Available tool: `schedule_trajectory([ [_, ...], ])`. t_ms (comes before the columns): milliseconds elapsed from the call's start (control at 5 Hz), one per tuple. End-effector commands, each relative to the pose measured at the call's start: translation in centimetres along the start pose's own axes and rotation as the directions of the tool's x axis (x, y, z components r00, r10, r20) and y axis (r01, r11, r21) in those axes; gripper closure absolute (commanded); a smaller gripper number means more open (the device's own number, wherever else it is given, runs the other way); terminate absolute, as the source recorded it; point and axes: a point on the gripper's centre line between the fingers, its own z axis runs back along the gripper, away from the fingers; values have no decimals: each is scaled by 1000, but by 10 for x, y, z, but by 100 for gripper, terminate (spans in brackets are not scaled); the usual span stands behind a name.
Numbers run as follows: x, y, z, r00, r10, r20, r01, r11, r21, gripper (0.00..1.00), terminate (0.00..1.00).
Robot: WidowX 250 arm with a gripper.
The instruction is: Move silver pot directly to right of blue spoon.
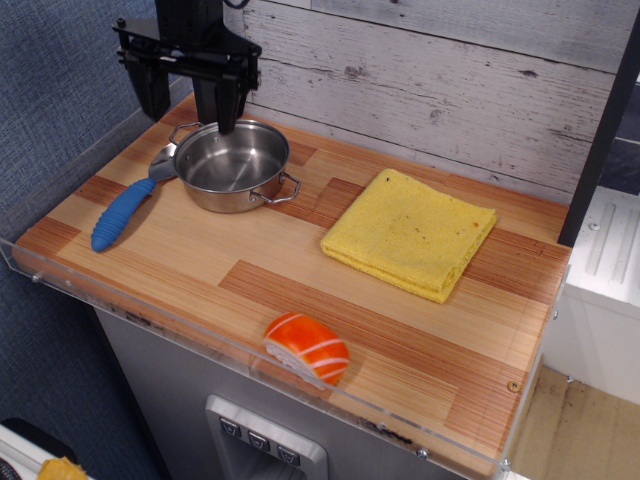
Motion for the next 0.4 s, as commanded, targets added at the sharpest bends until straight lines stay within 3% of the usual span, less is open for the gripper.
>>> schedule_trajectory([
  [0, -35, -16, 35, 993, -83, 81, 85, 996, -19, 0, 0],
  [200, -61, -27, 33, 991, -103, 85, 108, 992, -58, 0, 0],
])
